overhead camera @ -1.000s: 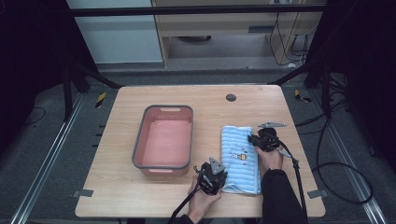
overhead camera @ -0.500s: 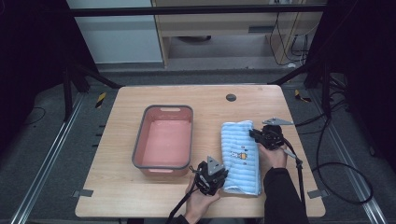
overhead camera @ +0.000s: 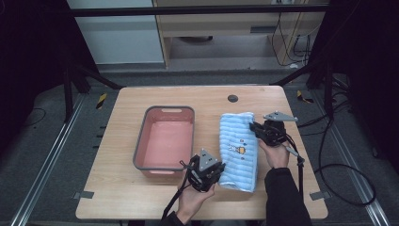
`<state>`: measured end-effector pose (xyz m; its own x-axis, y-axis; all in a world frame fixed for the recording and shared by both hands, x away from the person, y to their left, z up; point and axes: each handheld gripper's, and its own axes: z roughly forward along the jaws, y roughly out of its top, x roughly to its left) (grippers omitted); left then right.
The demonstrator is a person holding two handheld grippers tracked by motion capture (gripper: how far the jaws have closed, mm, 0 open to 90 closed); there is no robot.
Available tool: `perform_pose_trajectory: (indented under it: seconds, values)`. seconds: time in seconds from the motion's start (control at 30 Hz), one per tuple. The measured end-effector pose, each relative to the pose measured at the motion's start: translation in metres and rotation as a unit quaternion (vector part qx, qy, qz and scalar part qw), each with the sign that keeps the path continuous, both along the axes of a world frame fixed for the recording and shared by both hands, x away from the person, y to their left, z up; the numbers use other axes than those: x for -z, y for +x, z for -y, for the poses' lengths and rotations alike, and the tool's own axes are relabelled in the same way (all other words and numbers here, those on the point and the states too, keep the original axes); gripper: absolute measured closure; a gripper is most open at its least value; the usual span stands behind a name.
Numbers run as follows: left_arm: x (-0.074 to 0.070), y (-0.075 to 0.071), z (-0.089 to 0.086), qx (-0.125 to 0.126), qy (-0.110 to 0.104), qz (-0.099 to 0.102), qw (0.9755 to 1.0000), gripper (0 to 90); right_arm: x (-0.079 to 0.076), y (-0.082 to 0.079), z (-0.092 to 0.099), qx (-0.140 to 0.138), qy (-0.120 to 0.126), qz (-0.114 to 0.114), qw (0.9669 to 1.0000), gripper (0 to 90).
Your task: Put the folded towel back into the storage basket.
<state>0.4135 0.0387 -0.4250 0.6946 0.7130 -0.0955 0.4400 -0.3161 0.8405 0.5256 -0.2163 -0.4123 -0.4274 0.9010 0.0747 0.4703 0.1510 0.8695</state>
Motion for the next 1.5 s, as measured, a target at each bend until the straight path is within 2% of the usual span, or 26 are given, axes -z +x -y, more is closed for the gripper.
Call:
perform_pose_trajectory:
  seconds: [0.23, 0.6, 1.03, 1.4, 1.5]
  values:
    - [-0.013, 0.001, -0.01, -0.003, -0.003, 0.009, 1.0, 85.2, -0.016, 0.0, -0.009, -0.001, 0.004, 0.017, 0.9998, 83.1]
    - [-0.031, 0.005, -0.023, -0.005, -0.006, 0.018, 0.9998, 85.2, -0.039, 0.001, -0.022, -0.006, 0.008, 0.032, 0.9994, 83.1]
    - [-0.047, 0.006, -0.034, -0.016, -0.011, 0.036, 0.9991, 85.2, -0.058, 0.002, -0.032, -0.004, 0.017, 0.047, 0.9987, 83.1]
    - [-0.065, 0.009, -0.053, -0.027, -0.017, 0.053, 0.9981, 85.2, -0.082, 0.006, -0.052, -0.013, 0.019, 0.066, 0.9976, 83.1]
    - [-0.072, 0.009, -0.063, -0.031, -0.021, 0.058, 0.9976, 85.2, -0.088, 0.008, -0.061, -0.017, 0.019, 0.068, 0.9973, 83.1]
